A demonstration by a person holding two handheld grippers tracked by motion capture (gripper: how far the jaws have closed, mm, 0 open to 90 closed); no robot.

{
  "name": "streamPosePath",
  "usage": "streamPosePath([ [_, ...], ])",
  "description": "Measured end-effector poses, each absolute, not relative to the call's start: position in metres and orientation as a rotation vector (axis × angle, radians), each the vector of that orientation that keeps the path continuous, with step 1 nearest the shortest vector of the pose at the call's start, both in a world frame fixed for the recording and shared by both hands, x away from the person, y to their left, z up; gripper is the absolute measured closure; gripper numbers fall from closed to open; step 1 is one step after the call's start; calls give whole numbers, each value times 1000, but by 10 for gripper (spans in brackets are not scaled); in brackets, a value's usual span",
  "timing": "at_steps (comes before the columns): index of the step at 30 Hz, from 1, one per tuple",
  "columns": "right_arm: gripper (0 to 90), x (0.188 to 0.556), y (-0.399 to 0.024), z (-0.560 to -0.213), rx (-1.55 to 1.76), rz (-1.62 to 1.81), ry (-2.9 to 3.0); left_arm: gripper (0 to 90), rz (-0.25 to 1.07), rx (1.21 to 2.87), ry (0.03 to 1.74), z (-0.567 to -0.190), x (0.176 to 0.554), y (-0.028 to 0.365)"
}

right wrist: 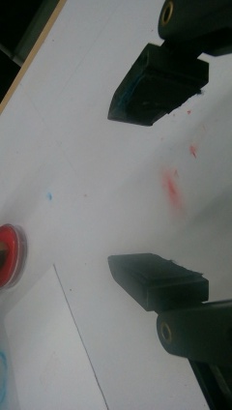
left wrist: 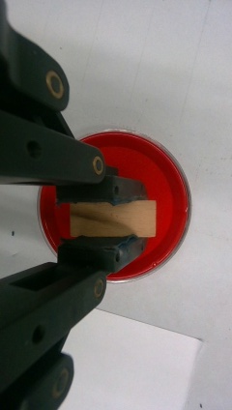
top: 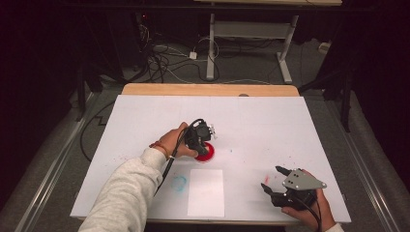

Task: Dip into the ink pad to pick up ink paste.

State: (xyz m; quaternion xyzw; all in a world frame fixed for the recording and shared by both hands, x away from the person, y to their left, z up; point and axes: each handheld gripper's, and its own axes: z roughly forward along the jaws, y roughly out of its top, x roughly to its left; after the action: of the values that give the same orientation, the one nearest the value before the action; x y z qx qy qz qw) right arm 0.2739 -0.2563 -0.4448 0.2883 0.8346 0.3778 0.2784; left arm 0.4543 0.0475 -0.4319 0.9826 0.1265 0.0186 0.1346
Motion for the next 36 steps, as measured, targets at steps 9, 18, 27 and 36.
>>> streamPosePath([
  [9, 279, 278, -253, -443, 768, 1018, 2241, 737, 73, 2858, 367, -432, 453, 46],
  [18, 279, 279, -251, -444, 749, 1005, 2246, 737, 80, 2853, 366, -432, 452, 46],
  [27, 283, 276, -254, -443, 762, 1000, 2239, 737, 98, 2882, 351, -430, 451, 43],
  [36, 281, 275, -255, -443, 763, 996, 2232, 736, 141, 2862, 313, -420, 446, 46],
])
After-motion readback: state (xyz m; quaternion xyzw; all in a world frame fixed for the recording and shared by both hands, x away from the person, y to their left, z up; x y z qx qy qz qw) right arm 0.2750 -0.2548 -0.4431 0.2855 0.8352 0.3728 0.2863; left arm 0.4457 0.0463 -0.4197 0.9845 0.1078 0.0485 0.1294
